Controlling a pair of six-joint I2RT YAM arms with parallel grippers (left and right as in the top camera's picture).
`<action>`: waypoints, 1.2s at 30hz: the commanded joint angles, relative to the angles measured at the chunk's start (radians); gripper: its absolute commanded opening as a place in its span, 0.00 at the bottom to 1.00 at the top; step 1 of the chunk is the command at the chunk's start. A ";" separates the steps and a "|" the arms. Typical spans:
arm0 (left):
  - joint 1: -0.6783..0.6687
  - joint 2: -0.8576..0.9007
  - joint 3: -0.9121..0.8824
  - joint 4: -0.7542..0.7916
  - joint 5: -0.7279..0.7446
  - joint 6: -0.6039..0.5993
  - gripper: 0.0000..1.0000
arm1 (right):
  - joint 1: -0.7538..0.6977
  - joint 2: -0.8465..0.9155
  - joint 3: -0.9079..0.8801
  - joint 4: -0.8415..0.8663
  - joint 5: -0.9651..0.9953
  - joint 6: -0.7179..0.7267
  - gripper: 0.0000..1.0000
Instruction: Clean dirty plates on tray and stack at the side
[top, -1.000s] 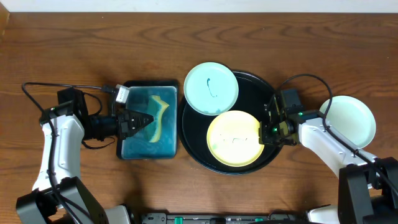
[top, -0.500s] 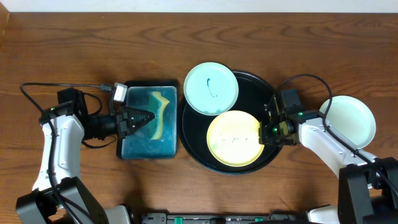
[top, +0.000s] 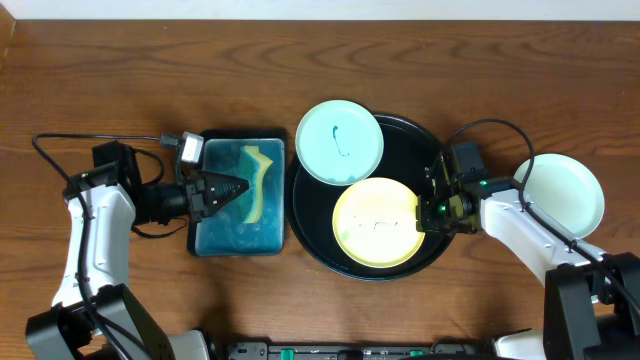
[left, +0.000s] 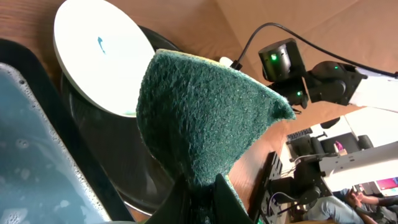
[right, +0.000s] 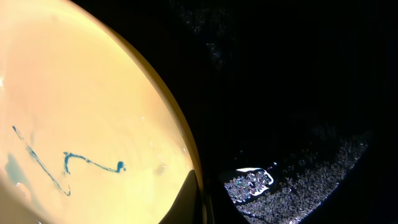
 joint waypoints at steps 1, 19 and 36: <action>0.006 -0.016 -0.003 -0.006 0.060 0.024 0.07 | 0.011 0.007 -0.006 0.001 0.010 0.018 0.01; 0.006 -0.016 -0.003 0.347 0.206 -0.242 0.08 | 0.011 0.007 -0.006 0.001 0.010 0.018 0.01; 0.006 -0.016 -0.003 0.894 -0.138 -1.017 0.08 | 0.011 0.007 -0.006 0.005 0.011 0.018 0.01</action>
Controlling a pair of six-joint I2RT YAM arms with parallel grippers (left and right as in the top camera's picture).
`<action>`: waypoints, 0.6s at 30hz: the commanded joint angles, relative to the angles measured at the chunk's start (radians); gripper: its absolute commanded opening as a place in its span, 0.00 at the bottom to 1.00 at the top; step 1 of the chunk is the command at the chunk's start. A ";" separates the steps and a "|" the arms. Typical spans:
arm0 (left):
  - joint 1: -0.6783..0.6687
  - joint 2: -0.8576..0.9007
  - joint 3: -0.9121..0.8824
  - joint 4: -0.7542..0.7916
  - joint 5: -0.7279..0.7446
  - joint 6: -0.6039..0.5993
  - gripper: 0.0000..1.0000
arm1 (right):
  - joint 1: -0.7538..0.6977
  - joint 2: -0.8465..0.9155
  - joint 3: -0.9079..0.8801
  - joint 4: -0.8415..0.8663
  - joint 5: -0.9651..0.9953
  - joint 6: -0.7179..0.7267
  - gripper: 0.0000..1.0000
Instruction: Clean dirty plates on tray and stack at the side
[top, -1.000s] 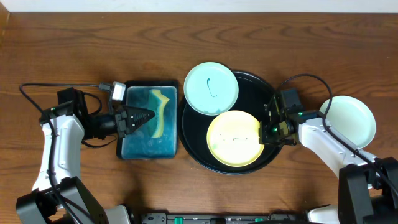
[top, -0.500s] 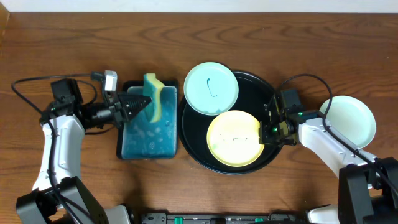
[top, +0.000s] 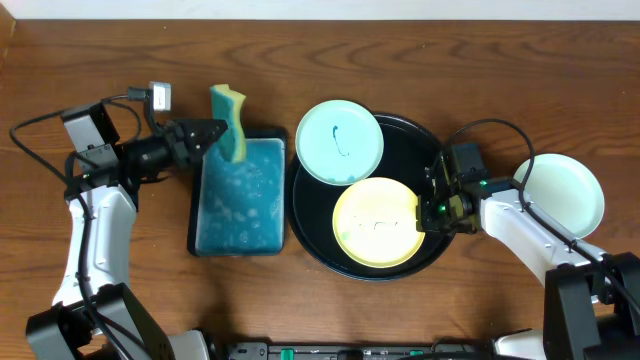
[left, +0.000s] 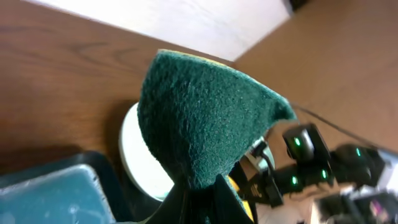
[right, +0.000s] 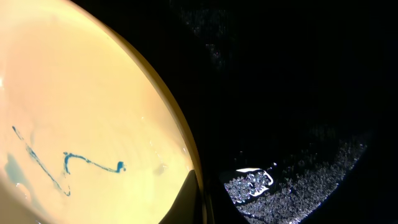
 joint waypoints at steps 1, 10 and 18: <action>0.006 -0.016 0.006 0.013 -0.156 -0.225 0.08 | 0.011 0.007 -0.005 0.003 0.010 0.018 0.01; 0.006 -0.014 0.006 0.011 -0.266 -0.352 0.08 | 0.011 0.007 -0.005 0.003 0.010 0.018 0.01; 0.006 -0.015 0.006 0.004 -0.266 -0.352 0.08 | 0.011 0.007 -0.005 0.003 0.010 0.018 0.01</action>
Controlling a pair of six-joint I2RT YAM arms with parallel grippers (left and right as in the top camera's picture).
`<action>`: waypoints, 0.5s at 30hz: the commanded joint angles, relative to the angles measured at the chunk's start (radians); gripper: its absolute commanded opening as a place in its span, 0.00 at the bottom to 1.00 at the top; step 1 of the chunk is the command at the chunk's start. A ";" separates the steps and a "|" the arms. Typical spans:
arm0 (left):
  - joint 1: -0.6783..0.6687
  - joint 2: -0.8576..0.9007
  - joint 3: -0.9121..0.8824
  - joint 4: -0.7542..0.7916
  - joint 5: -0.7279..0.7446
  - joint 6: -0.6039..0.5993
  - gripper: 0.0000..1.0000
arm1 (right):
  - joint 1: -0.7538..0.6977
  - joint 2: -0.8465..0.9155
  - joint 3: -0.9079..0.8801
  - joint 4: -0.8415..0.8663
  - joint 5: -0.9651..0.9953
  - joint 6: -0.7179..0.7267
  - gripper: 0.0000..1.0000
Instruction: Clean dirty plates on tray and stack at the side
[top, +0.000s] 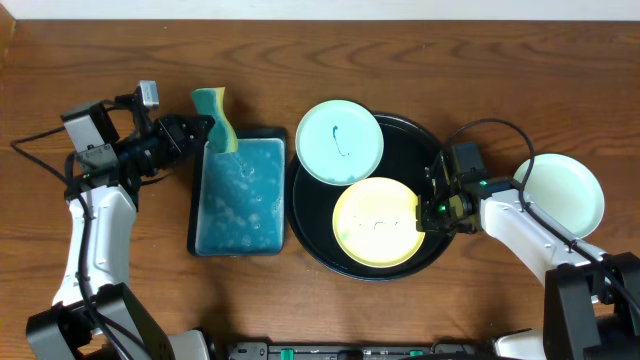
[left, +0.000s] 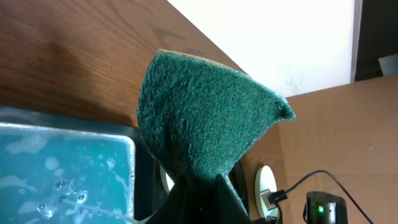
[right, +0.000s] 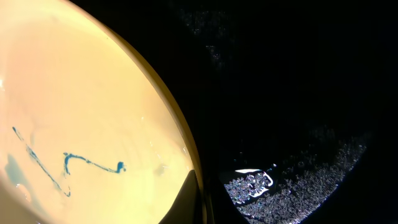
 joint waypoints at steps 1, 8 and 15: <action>0.006 -0.014 0.006 0.005 0.000 -0.013 0.08 | 0.011 0.007 -0.005 0.001 0.008 0.018 0.01; 0.006 -0.014 0.006 0.005 -0.001 -0.013 0.08 | 0.011 0.007 -0.005 0.001 0.008 0.018 0.01; 0.006 -0.014 0.006 -0.010 -0.008 -0.012 0.08 | 0.011 0.007 -0.005 0.001 0.008 0.018 0.01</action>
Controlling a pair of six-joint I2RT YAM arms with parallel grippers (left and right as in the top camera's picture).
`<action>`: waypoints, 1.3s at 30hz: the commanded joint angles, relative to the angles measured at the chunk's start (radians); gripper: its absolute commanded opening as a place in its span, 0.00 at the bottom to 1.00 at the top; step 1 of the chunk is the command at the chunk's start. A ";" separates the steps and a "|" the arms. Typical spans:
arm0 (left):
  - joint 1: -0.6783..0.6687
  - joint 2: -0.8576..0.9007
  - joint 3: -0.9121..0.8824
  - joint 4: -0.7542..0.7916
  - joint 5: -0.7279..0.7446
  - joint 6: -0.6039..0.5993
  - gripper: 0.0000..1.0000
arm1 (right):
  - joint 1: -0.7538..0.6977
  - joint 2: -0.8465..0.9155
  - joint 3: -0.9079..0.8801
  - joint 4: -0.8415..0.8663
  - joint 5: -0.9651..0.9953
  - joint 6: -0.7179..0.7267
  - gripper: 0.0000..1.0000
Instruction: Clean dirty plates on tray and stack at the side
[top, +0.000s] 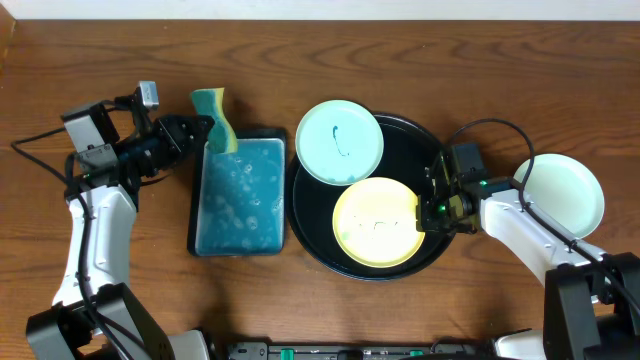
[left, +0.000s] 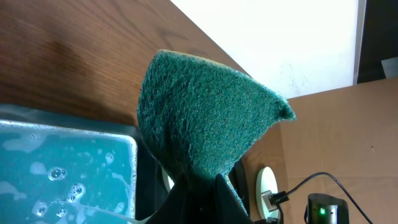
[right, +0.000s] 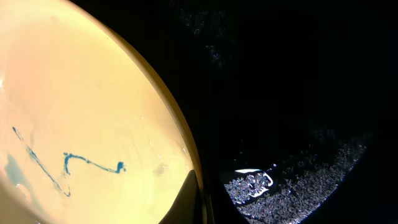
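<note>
My left gripper (top: 200, 131) is shut on a green-and-yellow sponge (top: 218, 122), held up over the far left corner of the tub. In the left wrist view the sponge (left: 205, 118) fills the middle above the gripper (left: 202, 196). A yellow plate (top: 375, 222) with thin blue marks lies in the round black tray (top: 412, 138). My right gripper (top: 428, 212) is shut on the plate's right rim; the right wrist view shows the plate (right: 81, 124) and that gripper (right: 200, 193). A mint plate (top: 340, 140) with a blue mark rests on the tray's far left rim.
A black tub of soapy blue water (top: 238, 200) stands left of the tray. A clean pale plate (top: 562, 195) lies on the wooden table at the right, under the right arm's cable side. Cables trail behind both arms.
The sponge and both grippers stand where they were. Only the bubbles in the tub have drifted a little.
At first my left gripper held the sponge low over the tub's water. Later the sponge was up at the tub's far edge, then slightly further left at its corner, where it is now. My right gripper stayed shut on the yellow plate's rim throughout.
</note>
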 joint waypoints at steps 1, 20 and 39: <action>0.006 -0.014 0.006 -0.009 -0.005 -0.009 0.08 | 0.011 0.007 -0.006 0.001 0.008 0.018 0.01; 0.006 -0.014 0.006 -0.028 -0.009 -0.005 0.08 | 0.011 0.007 -0.006 0.008 0.008 0.018 0.01; -0.161 -0.014 0.006 -0.315 -0.527 0.040 0.08 | 0.011 0.007 -0.006 0.023 0.008 0.018 0.01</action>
